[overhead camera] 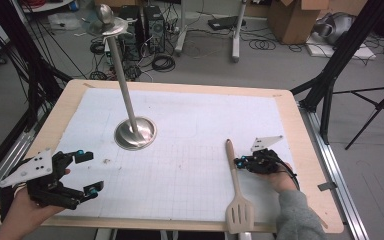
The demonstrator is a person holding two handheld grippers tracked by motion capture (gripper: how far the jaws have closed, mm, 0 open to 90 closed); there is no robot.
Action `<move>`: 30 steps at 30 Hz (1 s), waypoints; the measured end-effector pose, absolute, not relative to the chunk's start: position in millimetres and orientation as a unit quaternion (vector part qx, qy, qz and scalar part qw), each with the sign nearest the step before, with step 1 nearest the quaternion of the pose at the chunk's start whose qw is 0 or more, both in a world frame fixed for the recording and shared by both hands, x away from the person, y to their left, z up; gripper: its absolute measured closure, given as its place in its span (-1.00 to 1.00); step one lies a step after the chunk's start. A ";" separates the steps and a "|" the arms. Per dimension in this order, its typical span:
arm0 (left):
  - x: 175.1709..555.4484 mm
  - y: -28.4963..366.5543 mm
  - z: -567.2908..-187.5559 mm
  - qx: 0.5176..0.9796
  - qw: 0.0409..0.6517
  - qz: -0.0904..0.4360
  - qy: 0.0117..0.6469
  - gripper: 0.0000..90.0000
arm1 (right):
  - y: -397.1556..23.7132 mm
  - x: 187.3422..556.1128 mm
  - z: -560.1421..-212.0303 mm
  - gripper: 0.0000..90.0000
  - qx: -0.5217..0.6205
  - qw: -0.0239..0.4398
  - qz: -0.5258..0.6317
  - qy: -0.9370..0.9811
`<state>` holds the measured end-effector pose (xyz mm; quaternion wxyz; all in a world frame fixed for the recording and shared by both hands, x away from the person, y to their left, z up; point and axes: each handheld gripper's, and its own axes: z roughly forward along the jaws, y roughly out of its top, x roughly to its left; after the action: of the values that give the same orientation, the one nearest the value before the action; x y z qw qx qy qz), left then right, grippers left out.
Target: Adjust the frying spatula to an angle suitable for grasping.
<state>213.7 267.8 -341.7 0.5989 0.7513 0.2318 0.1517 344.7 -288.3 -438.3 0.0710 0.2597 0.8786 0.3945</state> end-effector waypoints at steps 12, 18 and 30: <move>208.5 271.6 -343.5 0.751 0.595 0.155 0.240 -0.80 | -242.9 352.4 -435.6 1.00 0.230 0.083 0.381 0.891; 209.3 271.4 -343.6 0.753 0.594 0.155 0.238 -0.80 | -238.1 350.8 -431.1 1.00 0.223 0.080 0.394 0.888; 215.9 265.0 -338.7 0.751 0.603 0.150 0.225 -0.80 | -243.7 320.6 -422.3 1.00 0.175 0.031 0.403 0.898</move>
<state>215.9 265.0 -338.7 0.6025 0.7509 0.2251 0.1499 320.6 -243.7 -422.3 0.0313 0.1751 0.8978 0.4028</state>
